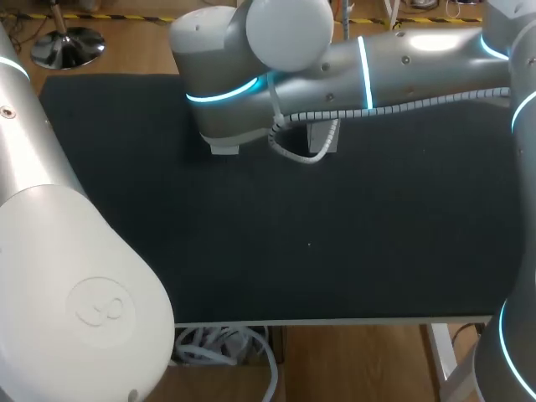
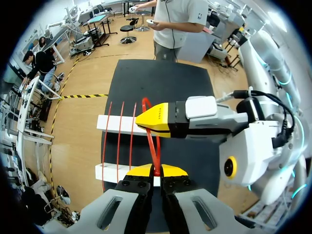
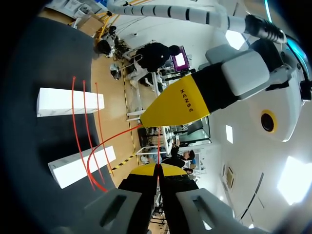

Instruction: Grab the tape and strap the tape.

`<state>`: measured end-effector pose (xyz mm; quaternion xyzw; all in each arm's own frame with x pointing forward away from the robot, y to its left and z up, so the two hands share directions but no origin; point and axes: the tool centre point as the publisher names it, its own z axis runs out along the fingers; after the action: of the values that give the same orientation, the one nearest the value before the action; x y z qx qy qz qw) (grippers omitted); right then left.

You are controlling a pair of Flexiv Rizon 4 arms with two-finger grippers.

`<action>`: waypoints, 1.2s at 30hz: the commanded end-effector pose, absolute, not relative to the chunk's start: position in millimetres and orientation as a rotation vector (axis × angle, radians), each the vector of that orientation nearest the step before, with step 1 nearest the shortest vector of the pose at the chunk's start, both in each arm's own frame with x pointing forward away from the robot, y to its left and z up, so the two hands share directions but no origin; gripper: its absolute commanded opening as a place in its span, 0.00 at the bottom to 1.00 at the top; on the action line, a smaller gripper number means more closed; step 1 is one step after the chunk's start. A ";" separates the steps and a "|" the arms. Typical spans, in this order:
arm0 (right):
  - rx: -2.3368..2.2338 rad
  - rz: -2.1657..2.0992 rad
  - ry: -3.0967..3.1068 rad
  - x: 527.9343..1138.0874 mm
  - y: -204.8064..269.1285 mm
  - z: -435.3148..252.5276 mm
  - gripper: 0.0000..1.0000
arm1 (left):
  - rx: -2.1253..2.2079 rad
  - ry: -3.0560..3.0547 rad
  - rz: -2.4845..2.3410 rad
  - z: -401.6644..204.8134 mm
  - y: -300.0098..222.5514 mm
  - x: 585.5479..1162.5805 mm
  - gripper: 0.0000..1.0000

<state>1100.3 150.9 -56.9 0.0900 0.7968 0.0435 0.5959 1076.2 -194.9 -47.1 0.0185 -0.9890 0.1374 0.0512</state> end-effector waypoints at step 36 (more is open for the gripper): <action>0.204 0.118 1.862 1095.9 162.4 -54.6 0.00 | 0.057 -3.010 0.410 -45.8 -195.2 1076.1 0.00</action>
<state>1097.3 162.4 -57.5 0.0885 0.7978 0.0510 0.5942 1076.2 -194.6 -47.0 0.0186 -0.9890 0.1372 0.0512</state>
